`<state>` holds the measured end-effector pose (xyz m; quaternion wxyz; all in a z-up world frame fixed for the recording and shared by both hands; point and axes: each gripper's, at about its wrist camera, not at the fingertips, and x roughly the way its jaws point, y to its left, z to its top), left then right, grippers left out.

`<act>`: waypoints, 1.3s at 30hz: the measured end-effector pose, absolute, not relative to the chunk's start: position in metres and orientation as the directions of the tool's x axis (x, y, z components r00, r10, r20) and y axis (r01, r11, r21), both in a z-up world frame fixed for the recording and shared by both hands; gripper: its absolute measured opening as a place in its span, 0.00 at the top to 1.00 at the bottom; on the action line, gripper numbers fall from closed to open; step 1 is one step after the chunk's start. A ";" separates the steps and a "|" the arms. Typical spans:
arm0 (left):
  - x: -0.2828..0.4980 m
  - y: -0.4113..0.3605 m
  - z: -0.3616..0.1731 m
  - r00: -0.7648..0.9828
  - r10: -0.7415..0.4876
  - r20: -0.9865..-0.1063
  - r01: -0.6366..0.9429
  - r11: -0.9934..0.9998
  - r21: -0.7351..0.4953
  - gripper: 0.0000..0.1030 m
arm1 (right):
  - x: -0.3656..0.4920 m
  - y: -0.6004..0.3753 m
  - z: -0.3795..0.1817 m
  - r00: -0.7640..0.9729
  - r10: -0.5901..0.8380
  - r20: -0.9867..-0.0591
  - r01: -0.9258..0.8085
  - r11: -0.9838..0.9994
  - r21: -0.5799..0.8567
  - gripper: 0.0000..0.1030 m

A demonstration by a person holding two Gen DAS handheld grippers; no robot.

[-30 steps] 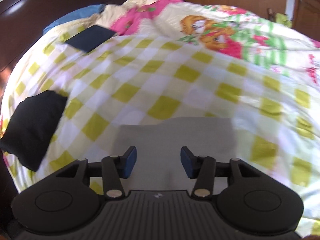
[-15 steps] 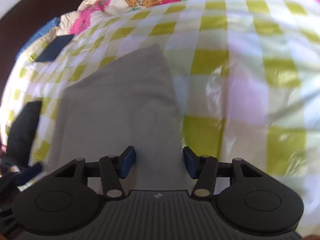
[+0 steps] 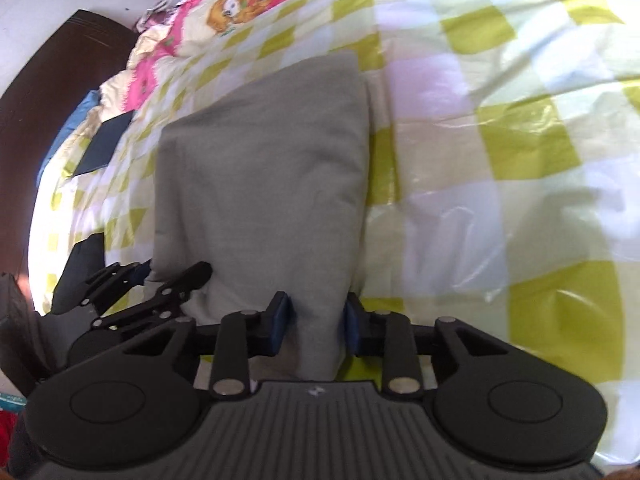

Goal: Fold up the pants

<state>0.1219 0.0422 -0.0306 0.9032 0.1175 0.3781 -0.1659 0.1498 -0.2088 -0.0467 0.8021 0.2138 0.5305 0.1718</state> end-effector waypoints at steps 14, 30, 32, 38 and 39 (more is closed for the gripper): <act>0.094 0.034 0.027 0.778 -0.108 -0.620 0.353 0.891 0.287 0.39 | 0.200 -0.196 -0.013 0.619 0.455 -0.641 -0.226 0.884 0.410 0.57; 0.198 0.042 -0.018 0.757 -0.090 -0.647 0.239 0.960 0.146 0.20 | 0.240 -0.190 -0.030 0.636 0.414 -0.651 -0.231 0.908 0.351 0.55; 0.183 0.039 -0.009 0.788 -0.066 -0.613 0.222 0.958 0.182 0.20 | 0.232 -0.186 -0.021 0.652 0.428 -0.626 -0.270 0.903 0.335 0.54; 0.202 0.040 -0.021 0.735 0.063 -0.676 0.151 0.955 0.254 0.13 | 0.262 -0.171 -0.034 0.571 0.363 -0.737 -0.165 0.930 0.330 0.58; 0.202 0.042 -0.021 0.728 0.068 -0.682 0.143 0.958 0.248 0.13 | 0.257 -0.174 -0.028 0.571 0.382 -0.726 -0.163 0.920 0.356 0.58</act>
